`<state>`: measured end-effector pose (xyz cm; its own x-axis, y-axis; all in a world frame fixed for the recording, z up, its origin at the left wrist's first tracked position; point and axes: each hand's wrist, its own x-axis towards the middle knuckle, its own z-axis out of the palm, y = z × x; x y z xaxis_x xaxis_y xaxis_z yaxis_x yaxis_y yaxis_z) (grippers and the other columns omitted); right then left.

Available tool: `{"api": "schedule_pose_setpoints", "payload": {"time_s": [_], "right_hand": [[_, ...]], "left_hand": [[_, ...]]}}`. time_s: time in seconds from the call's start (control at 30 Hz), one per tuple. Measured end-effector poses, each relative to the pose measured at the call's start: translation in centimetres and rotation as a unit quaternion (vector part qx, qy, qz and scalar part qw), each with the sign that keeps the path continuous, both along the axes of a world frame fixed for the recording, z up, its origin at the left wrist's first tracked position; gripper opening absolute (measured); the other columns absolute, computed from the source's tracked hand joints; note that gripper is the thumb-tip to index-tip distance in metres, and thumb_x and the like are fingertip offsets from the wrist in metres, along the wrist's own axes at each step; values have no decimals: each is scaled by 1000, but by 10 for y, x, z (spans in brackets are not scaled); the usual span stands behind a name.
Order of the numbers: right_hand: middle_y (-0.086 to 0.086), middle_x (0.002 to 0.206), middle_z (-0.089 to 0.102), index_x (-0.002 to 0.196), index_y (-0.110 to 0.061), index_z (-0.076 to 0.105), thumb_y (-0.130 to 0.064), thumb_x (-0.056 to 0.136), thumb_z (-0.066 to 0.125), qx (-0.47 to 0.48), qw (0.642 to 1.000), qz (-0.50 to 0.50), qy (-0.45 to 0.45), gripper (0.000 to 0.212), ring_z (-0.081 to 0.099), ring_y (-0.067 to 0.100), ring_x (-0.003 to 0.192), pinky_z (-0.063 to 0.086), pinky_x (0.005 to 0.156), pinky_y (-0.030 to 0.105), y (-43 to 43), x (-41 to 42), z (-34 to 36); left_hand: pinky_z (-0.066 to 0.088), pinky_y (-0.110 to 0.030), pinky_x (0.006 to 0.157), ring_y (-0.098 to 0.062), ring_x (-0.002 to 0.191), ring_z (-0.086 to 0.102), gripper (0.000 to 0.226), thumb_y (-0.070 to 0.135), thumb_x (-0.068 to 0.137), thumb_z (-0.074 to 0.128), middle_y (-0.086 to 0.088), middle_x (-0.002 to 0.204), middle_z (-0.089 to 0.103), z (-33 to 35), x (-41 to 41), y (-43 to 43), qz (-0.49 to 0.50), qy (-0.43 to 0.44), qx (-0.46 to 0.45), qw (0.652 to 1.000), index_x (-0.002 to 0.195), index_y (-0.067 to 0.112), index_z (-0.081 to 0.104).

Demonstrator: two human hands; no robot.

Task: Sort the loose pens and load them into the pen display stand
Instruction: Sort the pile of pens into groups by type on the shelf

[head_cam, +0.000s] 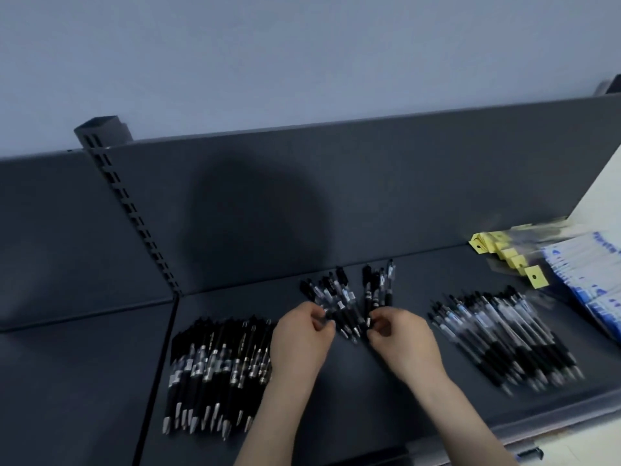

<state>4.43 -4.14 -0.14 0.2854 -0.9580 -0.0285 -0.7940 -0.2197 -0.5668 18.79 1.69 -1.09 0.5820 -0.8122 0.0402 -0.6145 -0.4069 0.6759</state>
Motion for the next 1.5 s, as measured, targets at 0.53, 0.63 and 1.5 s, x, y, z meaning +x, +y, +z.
{"api": "schedule_pose_setpoints", "payload": {"time_s": [0.53,0.63,1.5], "right_hand": [[-13,89,59,119,-31,61,-19,83,62,35,995,90,3,38,60,13,90,45,73,21,-30,0,-6],[-14,85,59,117,-33,62,-19,82,61,41,995,85,-18,37,58,11,83,44,70,20,-29,-3,-4],[-5,108,67,108,-28,67,-16,81,59,-50,985,-109,125,31,62,18,99,52,77,33,-30,-159,14]], "left_hand": [[60,-35,61,-20,58,69,24,38,80,72,-1,63,70,-5,-8,-41,55,111,96,988,72,19,59],[61,-37,59,-19,51,69,14,23,78,70,-5,58,70,-4,-4,-40,63,172,72,980,78,10,65],[46,-24,39,-15,39,55,19,16,88,66,-2,54,64,-22,-164,-70,-136,387,79,909,73,11,55]]}}
